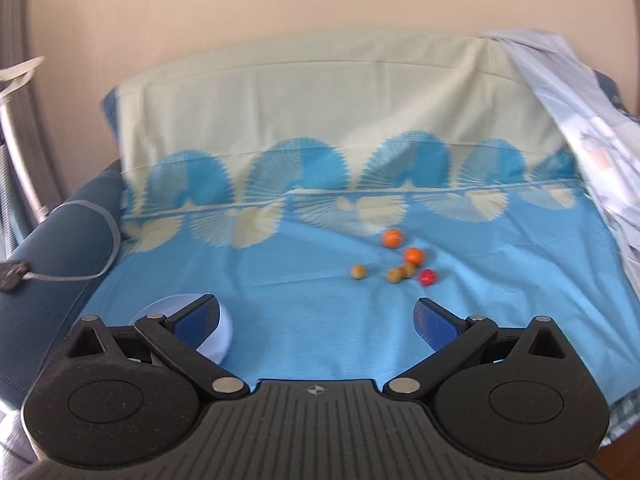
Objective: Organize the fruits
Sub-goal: 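Move both open tools toward the fruit cluster on the sheet, then grasp a tan round fruit with the left tool while the right tool grasps a red cherry tomato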
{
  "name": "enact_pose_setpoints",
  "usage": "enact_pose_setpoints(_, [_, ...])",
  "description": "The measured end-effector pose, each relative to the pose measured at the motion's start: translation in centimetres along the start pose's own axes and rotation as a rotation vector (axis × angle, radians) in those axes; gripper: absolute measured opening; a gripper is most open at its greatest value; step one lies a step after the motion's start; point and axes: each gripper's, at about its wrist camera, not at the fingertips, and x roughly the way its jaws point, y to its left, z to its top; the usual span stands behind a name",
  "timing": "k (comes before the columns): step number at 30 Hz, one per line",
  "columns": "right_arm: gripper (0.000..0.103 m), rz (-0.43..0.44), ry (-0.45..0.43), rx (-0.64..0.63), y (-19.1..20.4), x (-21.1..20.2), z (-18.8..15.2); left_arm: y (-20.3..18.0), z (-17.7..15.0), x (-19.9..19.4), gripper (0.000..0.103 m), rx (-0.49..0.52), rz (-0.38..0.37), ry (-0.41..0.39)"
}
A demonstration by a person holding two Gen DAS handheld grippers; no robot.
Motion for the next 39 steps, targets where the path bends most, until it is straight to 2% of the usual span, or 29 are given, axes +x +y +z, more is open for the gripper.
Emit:
enact_pose_setpoints(7, [0.102, -0.148, 0.018, 0.112, -6.4, 2.2, 0.8, -5.3, 2.9, -1.7, 0.103, 0.019, -0.080, -0.050])
enact_pose_setpoints(11, [0.102, -0.185, 0.043, 0.165, -8.9, 3.9, 0.7, -7.9, 3.4, 0.0, 0.103, 0.029, -0.095, -0.031])
enact_pose_setpoints(16, [0.102, -0.197, 0.061, 0.195, -10.7, 6.1, 0.6, -11.4, 4.0, 3.1, 0.103, 0.102, -0.092, -0.011])
enact_pose_setpoints(18, [0.102, -0.198, 0.066, 0.199, -11.2, 7.1, 0.6, -12.1, 4.1, 4.9, 0.103, 0.081, -0.092, 0.008])
enact_pose_setpoints(19, [0.102, -0.202, 0.071, 0.202, -11.6, 7.9, 0.6, -12.4, 4.0, 6.3, 0.103, 0.067, -0.095, 0.029])
enact_pose_setpoints(22, [0.102, -0.223, 0.080, 0.213, -12.6, 10.2, 0.5, -13.9, 3.6, 12.3, 0.103, 0.039, -0.140, 0.174])
enact_pose_setpoints(25, [0.102, -0.233, 0.076, 0.224, -13.6, 13.6, 0.3, -15.9, 1.9, 20.1, 0.103, 0.096, -0.131, 0.213])
enact_pose_setpoints(29, [0.102, -0.277, 0.054, 0.192, -14.2, 19.2, -0.3, -18.8, -2.2, 32.0, 0.103, 0.234, -0.108, 0.309])
enact_pose_setpoints(30, [0.102, -0.283, 0.051, 0.183, -14.3, 20.6, -0.5, -19.2, -3.3, 34.9, 0.103, 0.232, -0.110, 0.348])
enact_pose_setpoints(32, [0.102, -0.287, 0.066, 0.164, -14.6, 23.6, -0.8, -19.9, -5.6, 40.1, 0.103, 0.236, -0.169, 0.426])
enact_pose_setpoints(33, [0.102, -0.281, 0.071, 0.152, -14.8, 25.2, -1.0, -20.3, -6.6, 42.5, 0.103, 0.215, -0.168, 0.459])
enact_pose_setpoints(37, [0.102, -0.260, 0.100, 0.116, -15.3, 30.6, -1.8, -22.5, -10.1, 49.6, 0.103, 0.250, -0.206, 0.524])
enact_pose_setpoints(39, [0.102, -0.261, 0.114, 0.090, -15.5, 32.9, -2.2, -23.7, -11.2, 51.6, 0.103, 0.294, -0.195, 0.507])
